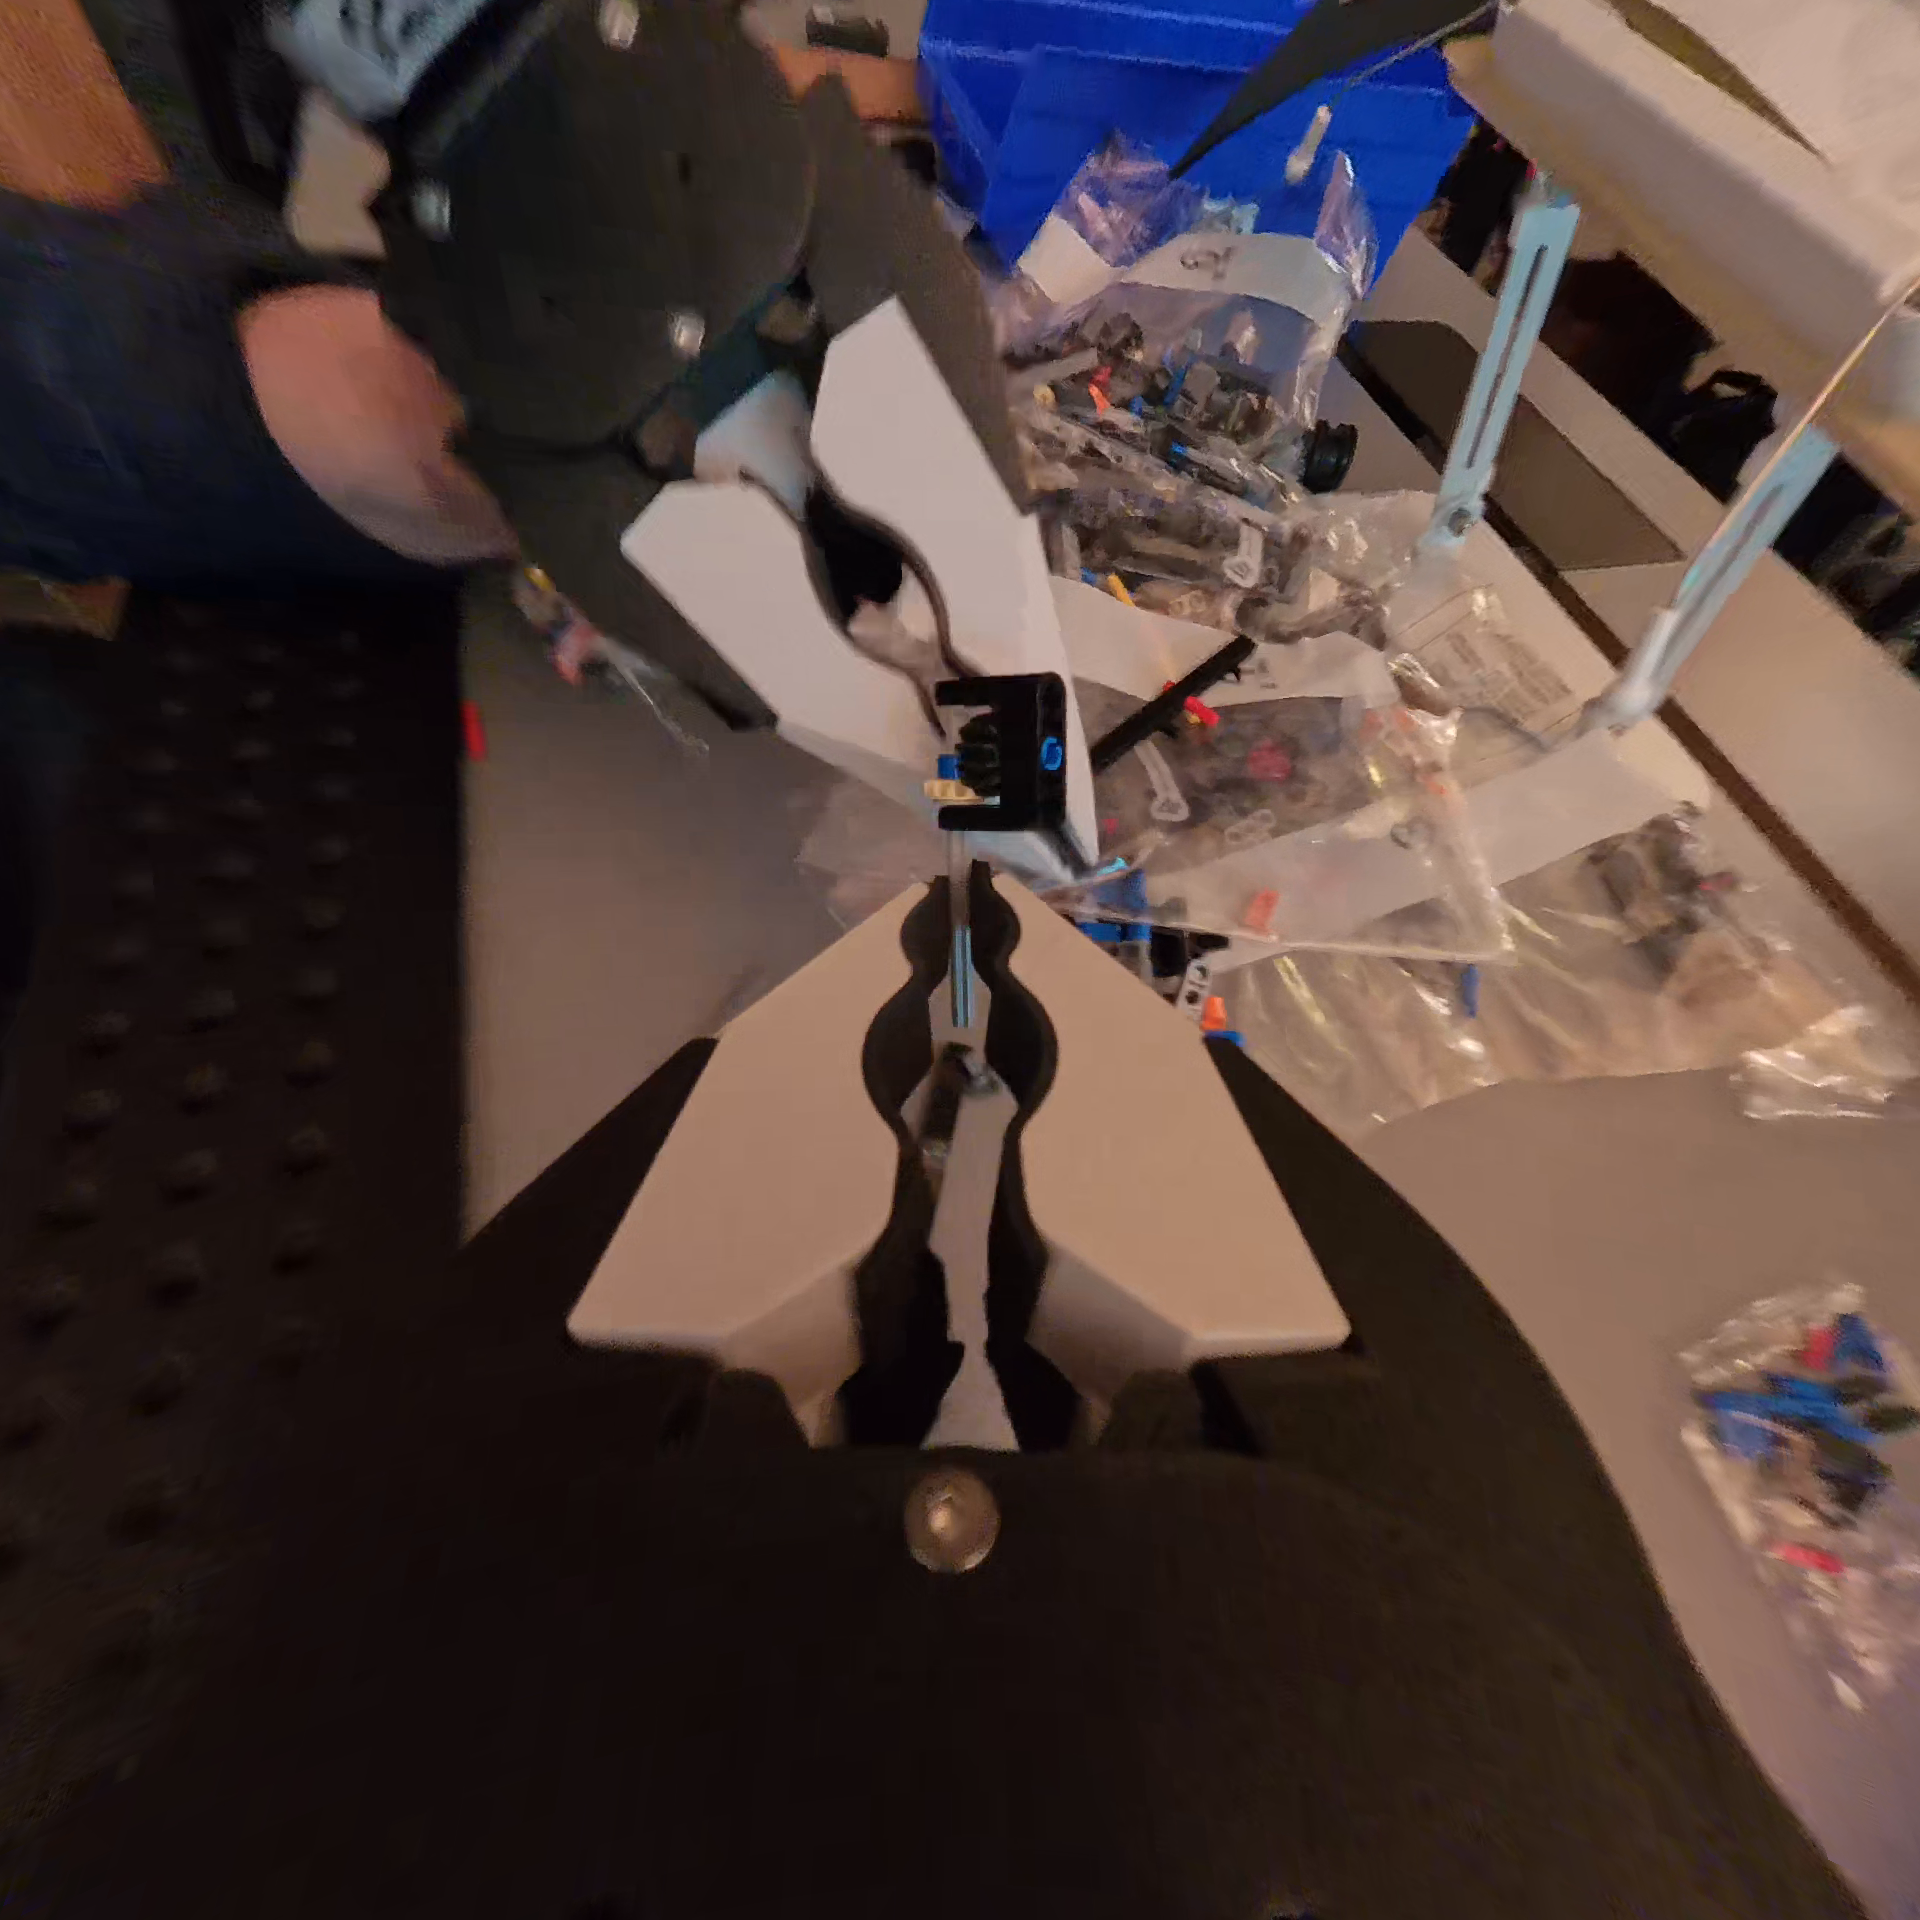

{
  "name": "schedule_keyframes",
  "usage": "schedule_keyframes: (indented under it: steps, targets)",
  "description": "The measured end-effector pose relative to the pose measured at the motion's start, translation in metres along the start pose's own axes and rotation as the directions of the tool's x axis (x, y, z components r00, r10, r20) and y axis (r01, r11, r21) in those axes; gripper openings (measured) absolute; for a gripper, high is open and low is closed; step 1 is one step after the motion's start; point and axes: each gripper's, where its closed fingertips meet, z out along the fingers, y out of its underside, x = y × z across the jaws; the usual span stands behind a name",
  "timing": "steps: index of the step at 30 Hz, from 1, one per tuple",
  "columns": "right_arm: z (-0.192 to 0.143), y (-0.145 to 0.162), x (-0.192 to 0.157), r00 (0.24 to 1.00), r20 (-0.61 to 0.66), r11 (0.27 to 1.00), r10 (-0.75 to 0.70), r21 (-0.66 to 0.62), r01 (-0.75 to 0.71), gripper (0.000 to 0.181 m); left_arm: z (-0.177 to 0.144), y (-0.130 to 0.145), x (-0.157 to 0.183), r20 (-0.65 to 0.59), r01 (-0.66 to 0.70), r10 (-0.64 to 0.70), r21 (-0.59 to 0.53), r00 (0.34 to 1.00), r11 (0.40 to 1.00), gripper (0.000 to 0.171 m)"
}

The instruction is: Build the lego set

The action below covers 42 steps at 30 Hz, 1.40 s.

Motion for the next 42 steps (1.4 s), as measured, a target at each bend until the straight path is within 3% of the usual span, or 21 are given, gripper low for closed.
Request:
schedule_keyframes:
  steps: [6, 7, 9, 10, 15, 17, 20, 30, 37, 39, 40, 41, 42]
  targets:
    - [0.002, 0.010, 0.005, 0.998, -0.045, 0.997, -0.048, -0.062, 0.045, 0.001, -0.016, -0.006, -0.006, -0.154, 0.234, -0.216, 0.103, 0.964, 0.967, 0.015]
    - [0.001, 0.011, 0.006, 0.996, -0.063, 0.995, -0.069, -0.074, 0.064, 0.001, -0.017, -0.009, -0.001, -0.208, 0.261, -0.233, 0.122, 0.950, 0.958, 0.025]
    - [0.001, 0.012, 0.005, 0.989, -0.078, 0.988, -0.127, -0.100, 0.119, 0.001, -0.018, -0.011, 0.006, -0.296, 0.333, -0.287, 0.118, 0.911, 0.935, 0.022]
    - [0.002, 0.011, 0.004, 0.987, -0.081, 0.986, -0.141, -0.098, 0.133, 0.001, -0.019, -0.013, 0.007, -0.325, 0.360, -0.304, 0.127, 0.895, 0.924, 0.033]
    - [0.010, 0.018, -0.002, 0.972, -0.079, 0.966, -0.220, -0.157, 0.206, 0.001, -0.020, -0.021, 0.025, -0.472, 0.447, -0.348, 0.114, 0.810, 0.887, 0.054]
    - [0.012, 0.019, -0.002, 0.963, -0.087, 0.956, -0.255, -0.174, 0.238, 0.001, -0.021, -0.025, 0.024, -0.463, 0.442, -0.339, 0.134, 0.819, 0.887, 0.047]
    - [0.010, 0.010, -0.004, 0.954, -0.105, 0.953, -0.282, -0.141, 0.266, 0.000, -0.019, -0.022, 0.028, -0.469, 0.433, -0.336, 0.114, 0.817, 0.894, 0.015]
    - [0.009, 0.015, 0.001, 0.950, -0.140, 0.951, -0.279, -0.175, 0.254, 0.001, -0.020, -0.010, 0.026, -0.417, 0.360, -0.302, 0.066, 0.858, 0.931, 0.012]
    - [0.002, 0.007, -0.004, 0.957, -0.116, 0.961, -0.267, -0.114, 0.254, 0.001, -0.031, -0.013, 0.024, -0.469, 0.396, -0.310, 0.094, 0.827, 0.913, 0.012]
    - [-0.015, 0.039, 0.029, 0.922, -0.225, 0.924, -0.316, -0.294, 0.245, 0.001, -0.047, -0.009, -0.008, -0.403, 0.461, -0.373, 0.148, 0.836, 0.875, 0.013]
    - [-0.026, 0.043, 0.035, 0.950, -0.224, 0.960, -0.219, -0.222, 0.169, 0.001, -0.073, -0.010, -0.043, -0.385, 0.562, -0.451, 0.251, 0.805, 0.788, 0.011]
    - [-0.036, 0.030, 0.031, 0.971, -0.200, 0.989, -0.134, -0.093, 0.117, 0.000, -0.095, -0.007, -0.063, -0.369, 0.583, -0.469, 0.316, 0.802, 0.748, 0.011]
    - [-0.040, 0.024, 0.033, 0.967, -0.217, 0.990, -0.136, -0.073, 0.123, 0.001, -0.095, 0.000, -0.058, -0.335, 0.531, -0.437, 0.277, 0.834, 0.801, 0.011]
